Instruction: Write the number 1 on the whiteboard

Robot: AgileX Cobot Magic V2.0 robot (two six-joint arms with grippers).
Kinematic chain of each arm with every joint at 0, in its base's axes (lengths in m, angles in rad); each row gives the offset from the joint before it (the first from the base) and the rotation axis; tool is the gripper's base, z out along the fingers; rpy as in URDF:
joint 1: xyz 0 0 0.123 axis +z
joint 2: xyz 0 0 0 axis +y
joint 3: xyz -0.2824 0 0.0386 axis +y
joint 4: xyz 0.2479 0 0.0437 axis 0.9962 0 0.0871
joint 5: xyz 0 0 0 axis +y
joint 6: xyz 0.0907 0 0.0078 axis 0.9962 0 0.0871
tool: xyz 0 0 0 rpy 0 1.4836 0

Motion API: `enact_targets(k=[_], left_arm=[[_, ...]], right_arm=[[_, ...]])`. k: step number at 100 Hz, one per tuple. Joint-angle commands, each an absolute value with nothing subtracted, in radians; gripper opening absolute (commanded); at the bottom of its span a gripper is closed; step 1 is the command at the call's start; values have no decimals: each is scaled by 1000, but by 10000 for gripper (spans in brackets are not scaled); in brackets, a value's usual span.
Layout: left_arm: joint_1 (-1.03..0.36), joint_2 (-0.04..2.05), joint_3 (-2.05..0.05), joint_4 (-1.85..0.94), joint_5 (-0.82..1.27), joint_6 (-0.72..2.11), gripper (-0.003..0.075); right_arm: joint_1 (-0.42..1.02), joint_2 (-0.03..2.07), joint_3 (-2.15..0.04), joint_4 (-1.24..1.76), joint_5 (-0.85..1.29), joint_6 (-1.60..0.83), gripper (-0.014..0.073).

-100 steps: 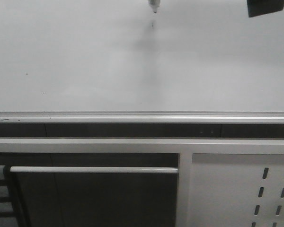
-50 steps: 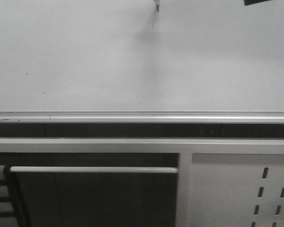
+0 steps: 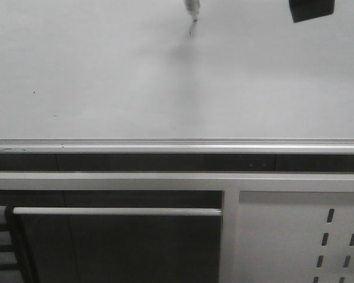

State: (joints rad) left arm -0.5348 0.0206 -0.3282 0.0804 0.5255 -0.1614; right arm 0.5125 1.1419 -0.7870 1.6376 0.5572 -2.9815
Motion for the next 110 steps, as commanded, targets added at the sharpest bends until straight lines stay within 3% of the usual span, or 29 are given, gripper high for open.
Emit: enact_targets(k=[1, 110], left_arm=[[-542, 33, -355, 75, 453, -163, -18], [-542, 33, -355, 76, 453, -163, -18]], right_arm=[[509, 1144, -824, 1721, 550, -2989, -71], [509, 1213, -818, 1741, 536, -2908, -71]])
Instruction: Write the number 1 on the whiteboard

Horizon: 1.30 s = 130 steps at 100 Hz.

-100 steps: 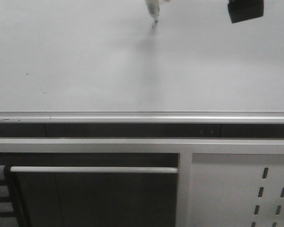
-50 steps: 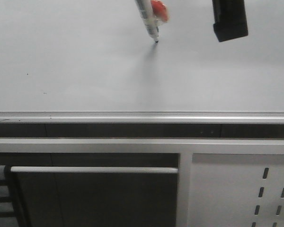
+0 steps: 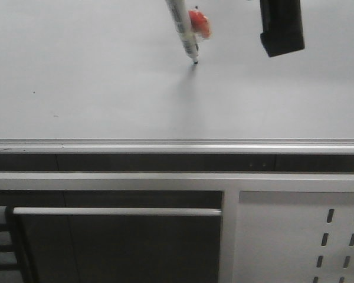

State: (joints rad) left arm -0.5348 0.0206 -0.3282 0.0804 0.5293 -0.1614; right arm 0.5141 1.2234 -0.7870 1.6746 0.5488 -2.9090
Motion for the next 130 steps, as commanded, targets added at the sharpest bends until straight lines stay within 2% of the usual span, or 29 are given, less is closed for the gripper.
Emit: enact_targets(k=[1, 66, 99, 116, 130], left_arm=[[-542, 33, -355, 76, 453, -163, -18], [-542, 33, -355, 76, 453, -163, -18], [-542, 33, -355, 75, 453, -163, -18], [-542, 33, -355, 75, 453, -163, -18], [-542, 33, -355, 75, 453, -163, -18]], right_arm=[[509, 1213, -818, 1741, 534, -2906, -71], [514, 1215, -818, 1731, 595, -2879, -71], [653, 1169, -818, 1703, 487, -2772, -71], [737, 1091, -767, 1701, 427, -2731, -71], [802, 1009, -723, 1701, 393, -2610, -71]])
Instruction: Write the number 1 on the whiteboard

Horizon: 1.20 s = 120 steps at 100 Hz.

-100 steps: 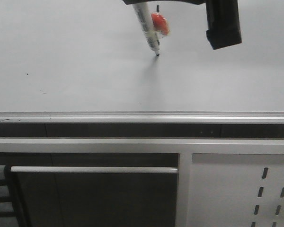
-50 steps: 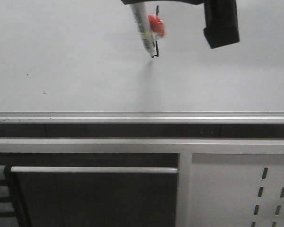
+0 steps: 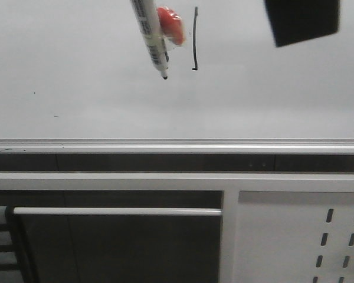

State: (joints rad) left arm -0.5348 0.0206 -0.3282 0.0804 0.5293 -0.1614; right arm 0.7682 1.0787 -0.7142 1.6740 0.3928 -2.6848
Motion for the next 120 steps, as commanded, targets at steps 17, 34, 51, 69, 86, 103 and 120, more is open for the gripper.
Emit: enact_targets(k=[17, 34, 51, 69, 86, 103, 120], left_arm=[[-542, 33, -355, 83, 449, -161, -18], [-542, 33, -355, 83, 439, -159, -18], [-542, 33, -355, 26, 430, -71, -18], [-542, 33, -355, -138, 430, 128, -18], [-542, 33, -348, -169, 428, 156, -18], [-542, 33, -318, -267, 361, 193, -18], [-542, 62, -294, -425, 311, 302, -18]], right_arm=[[858, 933, -689, 1710, 313, -2499, -71], [869, 914, -680, 1840, 294, -2479, -71], [869, 914, -680, 1861, 285, -2420, -71], [869, 916, -680, 1861, 269, -2313, -71], [869, 916, -671, 1861, 264, -2260, -71], [869, 916, -607, 1861, 264, -2223, -71], [869, 916, -563, 1861, 282, -2187, -71]])
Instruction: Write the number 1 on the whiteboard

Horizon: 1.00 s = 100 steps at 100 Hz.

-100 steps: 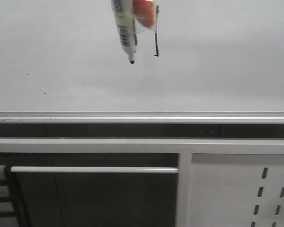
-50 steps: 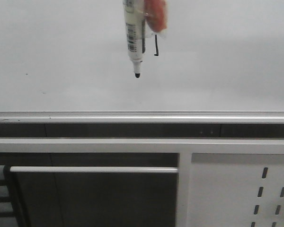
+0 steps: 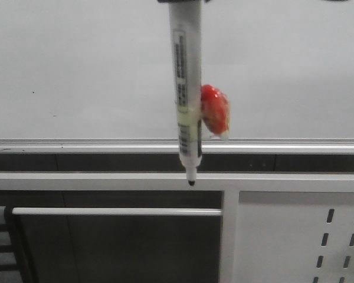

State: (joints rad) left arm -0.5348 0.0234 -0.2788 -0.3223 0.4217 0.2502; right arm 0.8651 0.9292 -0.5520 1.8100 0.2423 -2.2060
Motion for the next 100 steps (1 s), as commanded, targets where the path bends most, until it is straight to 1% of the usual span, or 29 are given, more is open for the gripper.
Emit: enact_targets(k=[1, 14, 26, 39, 50, 60, 67, 80, 91, 100], left_arm=[[-542, 66, -293, -442, 311, 312, -18], [-542, 130, -283, -576, 293, 440, -18], [-542, 210, -283, -789, 275, 666, -18], [-542, 302, -283, -1134, 264, 991, -18], [-542, 377, -279, -1407, 323, 1324, -18], [-542, 444, -271, -1637, 392, 1563, -18], [-542, 493, -264, -1692, 430, 1637, -18], [-542, 583, -254, -1696, 513, 1656, -18], [-542, 685, -254, -1718, 666, 1809, -18], [-542, 778, -254, -1774, 720, 1934, -18]], right_arm=[[869, 916, -563, 1861, 282, -2185, -71], [869, 918, -557, 1861, 282, -2174, -71], [869, 917, -557, 1861, 282, -2165, -71], [869, 928, -557, 1861, 266, -2126, -71], [869, 948, -557, 1861, 269, -2111, -71], [869, 958, -557, 1861, 274, -2111, -71], [869, 958, -557, 1861, 272, -2111, -71], [869, 958, -557, 1861, 268, -2111, -71], [869, 958, -557, 1861, 259, -2111, -71], [869, 958, -557, 1861, 240, -2104, -71]])
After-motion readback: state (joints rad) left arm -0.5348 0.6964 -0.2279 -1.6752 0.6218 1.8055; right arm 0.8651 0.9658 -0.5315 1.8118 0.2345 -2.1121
